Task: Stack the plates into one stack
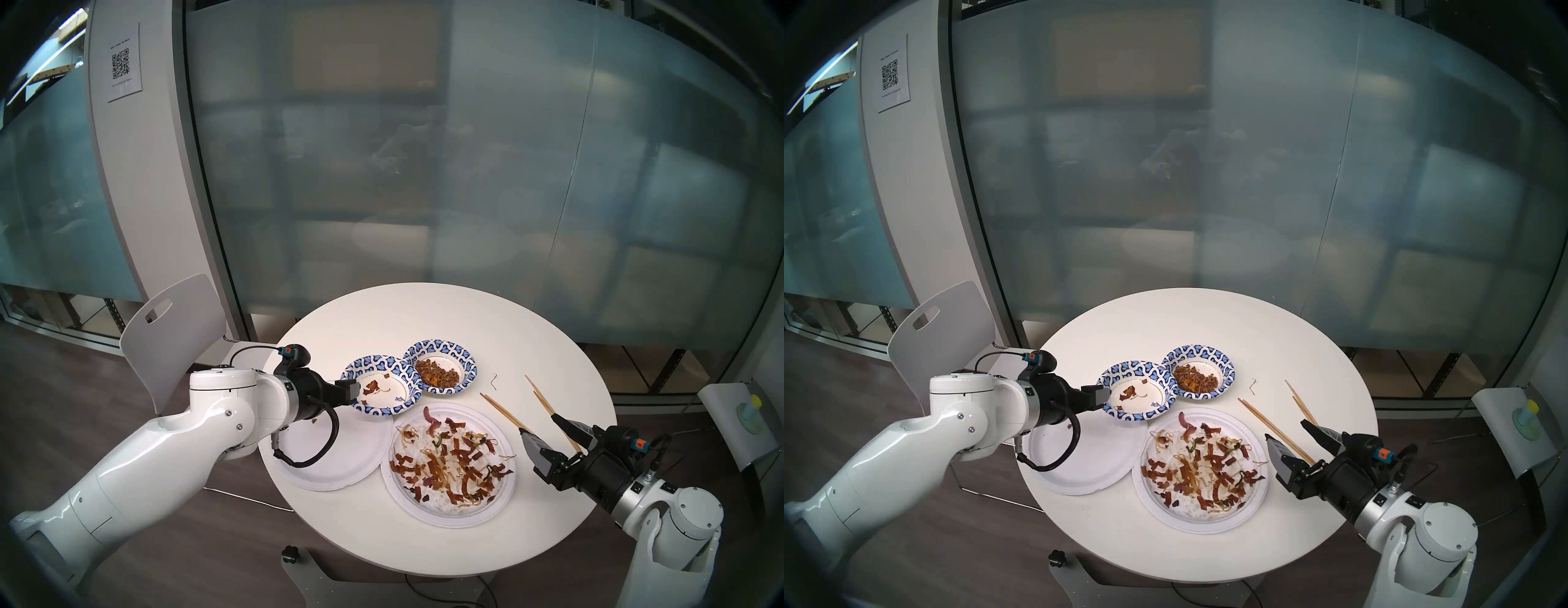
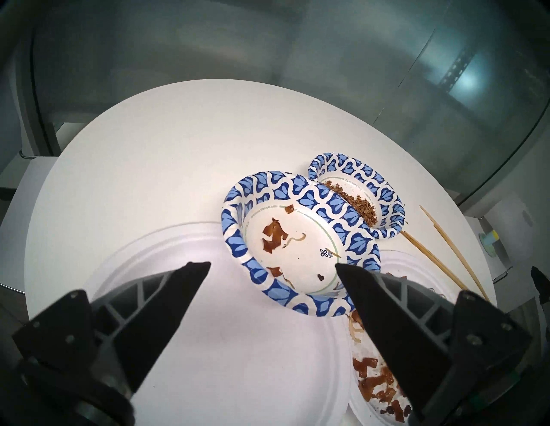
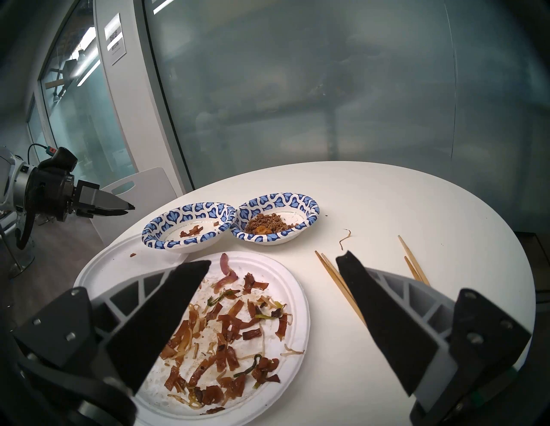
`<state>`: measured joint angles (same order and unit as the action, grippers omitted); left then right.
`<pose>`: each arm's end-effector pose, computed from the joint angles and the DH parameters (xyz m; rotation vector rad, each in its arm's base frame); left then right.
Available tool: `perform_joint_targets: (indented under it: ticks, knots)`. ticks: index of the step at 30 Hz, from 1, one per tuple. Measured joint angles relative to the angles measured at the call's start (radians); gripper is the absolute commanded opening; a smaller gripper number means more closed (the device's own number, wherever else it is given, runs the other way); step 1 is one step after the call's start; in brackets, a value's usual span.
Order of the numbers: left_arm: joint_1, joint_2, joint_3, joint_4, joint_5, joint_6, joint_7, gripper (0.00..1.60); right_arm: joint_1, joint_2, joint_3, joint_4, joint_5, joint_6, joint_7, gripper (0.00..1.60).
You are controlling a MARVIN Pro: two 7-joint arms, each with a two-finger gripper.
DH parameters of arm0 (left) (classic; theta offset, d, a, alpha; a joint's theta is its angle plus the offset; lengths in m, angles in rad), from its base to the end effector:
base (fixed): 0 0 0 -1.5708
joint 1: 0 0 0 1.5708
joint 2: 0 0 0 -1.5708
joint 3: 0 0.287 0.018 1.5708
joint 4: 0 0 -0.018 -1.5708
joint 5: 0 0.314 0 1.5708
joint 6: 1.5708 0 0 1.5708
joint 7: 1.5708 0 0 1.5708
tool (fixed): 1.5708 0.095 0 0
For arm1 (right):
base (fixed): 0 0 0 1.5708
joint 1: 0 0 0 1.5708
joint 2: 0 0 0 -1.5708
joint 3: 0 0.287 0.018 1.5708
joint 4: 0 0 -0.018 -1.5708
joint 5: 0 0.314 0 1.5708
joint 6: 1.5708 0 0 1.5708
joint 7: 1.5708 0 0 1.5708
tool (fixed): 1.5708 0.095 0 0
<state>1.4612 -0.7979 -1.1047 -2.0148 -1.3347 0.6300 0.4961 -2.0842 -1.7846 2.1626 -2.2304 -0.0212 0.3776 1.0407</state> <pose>0.3642 -0.0183 -0.2442 2.5172 -0.1416 1.1145 0.2159 -0.0901 -0.2579 -2.2203 -0.3045 -1.6648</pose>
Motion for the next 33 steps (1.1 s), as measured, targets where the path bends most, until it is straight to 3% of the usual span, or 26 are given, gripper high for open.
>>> perform_joint_targets:
  ticks: [1,2,3,15,18,33]
  knots:
    - [-0.008,-0.01,0.004,0.009,0.005,0.009,0.003,1.47,0.0,0.0,0.0,0.0,0.0,0.0,0.0,1.6]
    - [-0.019,-0.022,0.01,0.02,0.012,0.02,0.008,1.31,0.0,0.0,0.0,0.0,0.0,0.0,0.0,1.6]
    - [-0.028,-0.032,0.014,0.03,0.017,0.029,0.012,1.29,0.0,-0.001,0.0,0.0,-0.001,0.0,0.001,1.6]
    - [-0.127,-0.114,0.07,0.123,0.046,0.108,0.084,1.34,0.002,-0.003,0.002,0.0,-0.003,0.0,0.003,1.6]
    - [-0.136,-0.124,0.068,0.129,0.043,0.115,0.1,1.4,0.002,-0.004,0.002,0.0,-0.004,0.0,0.004,1.6]
    - [-0.143,-0.148,0.053,0.163,0.008,0.113,0.147,1.39,0.004,-0.007,0.004,0.0,-0.009,0.0,0.007,1.6]
